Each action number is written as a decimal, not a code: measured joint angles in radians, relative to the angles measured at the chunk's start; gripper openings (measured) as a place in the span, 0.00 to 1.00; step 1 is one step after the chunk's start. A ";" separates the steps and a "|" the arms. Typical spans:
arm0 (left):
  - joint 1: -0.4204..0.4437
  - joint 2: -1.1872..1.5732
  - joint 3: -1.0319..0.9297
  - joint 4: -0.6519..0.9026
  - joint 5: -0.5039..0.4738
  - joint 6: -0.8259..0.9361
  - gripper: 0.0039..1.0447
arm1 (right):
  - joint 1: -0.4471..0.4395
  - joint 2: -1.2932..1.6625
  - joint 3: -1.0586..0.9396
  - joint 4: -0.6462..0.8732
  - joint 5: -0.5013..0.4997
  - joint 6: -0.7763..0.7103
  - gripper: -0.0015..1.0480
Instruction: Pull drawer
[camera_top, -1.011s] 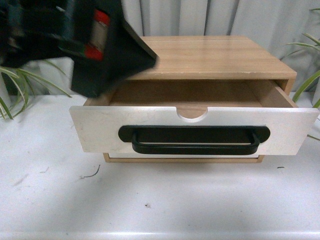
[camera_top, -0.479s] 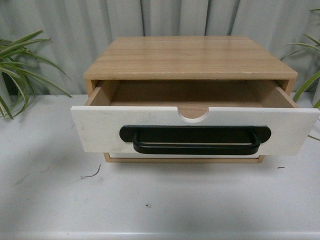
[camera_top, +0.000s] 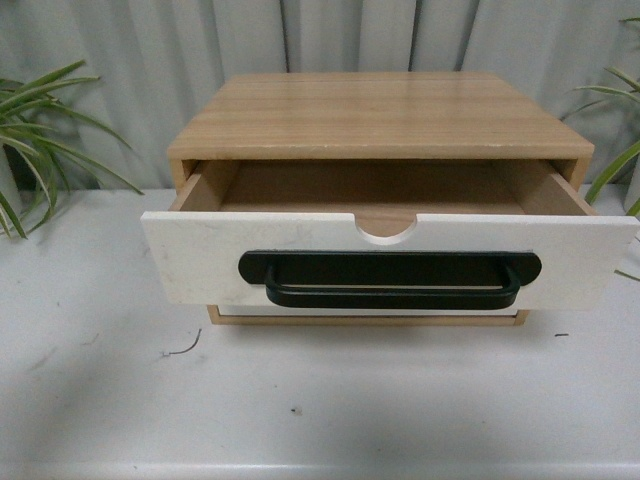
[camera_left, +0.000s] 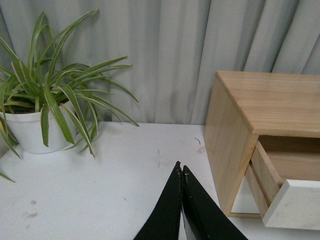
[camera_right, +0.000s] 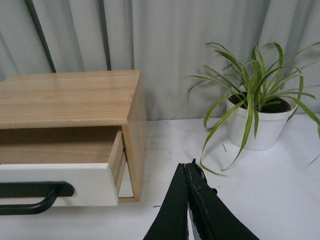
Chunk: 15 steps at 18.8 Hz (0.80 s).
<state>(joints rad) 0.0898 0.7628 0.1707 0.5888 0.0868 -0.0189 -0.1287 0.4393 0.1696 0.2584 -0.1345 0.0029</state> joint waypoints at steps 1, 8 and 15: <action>-0.006 -0.015 -0.010 -0.008 -0.007 0.005 0.02 | 0.009 -0.014 -0.013 -0.001 0.012 0.000 0.02; -0.092 -0.132 -0.073 -0.060 -0.088 0.007 0.01 | 0.134 -0.097 -0.061 -0.019 0.131 -0.003 0.02; -0.089 -0.189 -0.097 -0.097 -0.088 0.007 0.01 | 0.129 -0.134 -0.090 -0.038 0.135 -0.003 0.02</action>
<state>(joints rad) 0.0013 0.5739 0.0738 0.4919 -0.0010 -0.0116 -0.0002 0.3054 0.0795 0.2203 0.0002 -0.0002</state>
